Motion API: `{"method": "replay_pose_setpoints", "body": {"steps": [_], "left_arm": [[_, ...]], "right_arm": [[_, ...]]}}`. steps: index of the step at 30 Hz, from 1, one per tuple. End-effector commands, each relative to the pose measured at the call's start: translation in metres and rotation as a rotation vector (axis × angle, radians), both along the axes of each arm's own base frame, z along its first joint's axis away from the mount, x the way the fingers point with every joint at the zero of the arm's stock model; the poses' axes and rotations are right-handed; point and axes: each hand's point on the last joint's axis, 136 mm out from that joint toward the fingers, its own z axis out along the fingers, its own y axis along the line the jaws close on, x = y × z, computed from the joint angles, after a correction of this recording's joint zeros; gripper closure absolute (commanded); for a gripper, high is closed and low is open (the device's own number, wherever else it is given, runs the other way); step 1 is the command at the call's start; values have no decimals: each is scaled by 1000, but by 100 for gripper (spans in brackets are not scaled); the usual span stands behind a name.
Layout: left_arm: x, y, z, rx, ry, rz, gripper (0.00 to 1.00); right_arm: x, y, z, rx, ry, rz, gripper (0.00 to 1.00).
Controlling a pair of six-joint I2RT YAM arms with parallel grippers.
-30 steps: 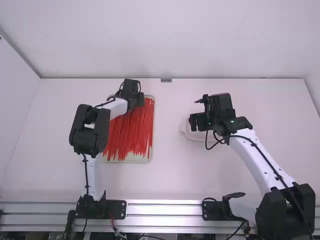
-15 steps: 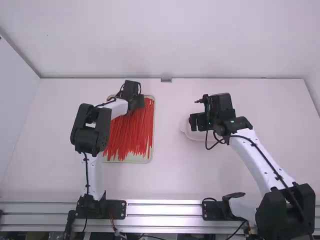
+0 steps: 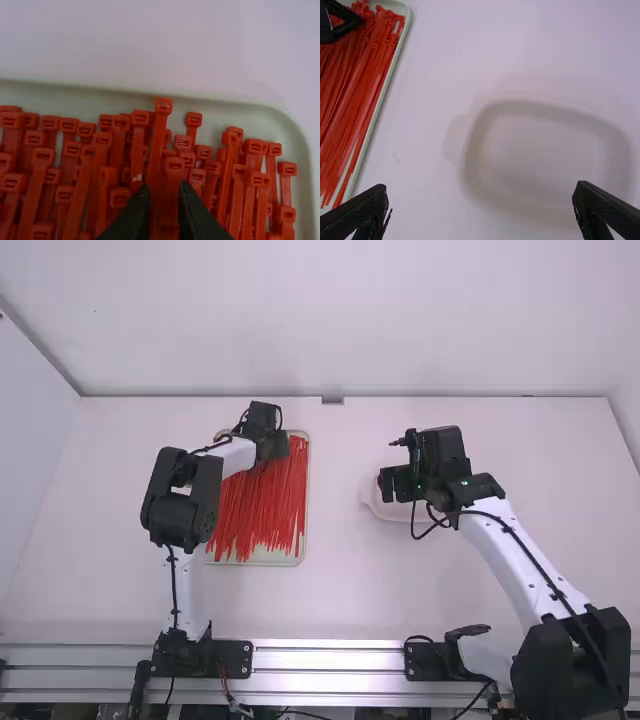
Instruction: Fasten the cable tie
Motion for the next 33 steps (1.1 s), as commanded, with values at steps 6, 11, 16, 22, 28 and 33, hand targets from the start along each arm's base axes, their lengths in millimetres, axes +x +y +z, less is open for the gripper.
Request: {"method": "replay_pose_setpoints", "body": {"steps": [6, 11, 16, 22, 28, 33], "left_arm": [[-5, 6, -12, 13, 33, 15, 90], [-2, 5, -10, -1, 19, 32, 96], [6, 9, -3, -4, -24, 67, 98], [16, 7, 22, -15, -68, 70, 98], [14, 7, 70, -20, -110, 64, 98], [-8, 18, 136, 35, -167, 108, 98]], "right_arm": [[7, 5, 23, 20, -57, 9, 2], [7, 5, 23, 19, -56, 9, 2], [7, 4, 23, 19, -57, 9, 2], [7, 4, 23, 19, -57, 9, 2], [7, 5, 23, 19, -57, 9, 2], [7, 5, 23, 19, -58, 9, 2]]}}
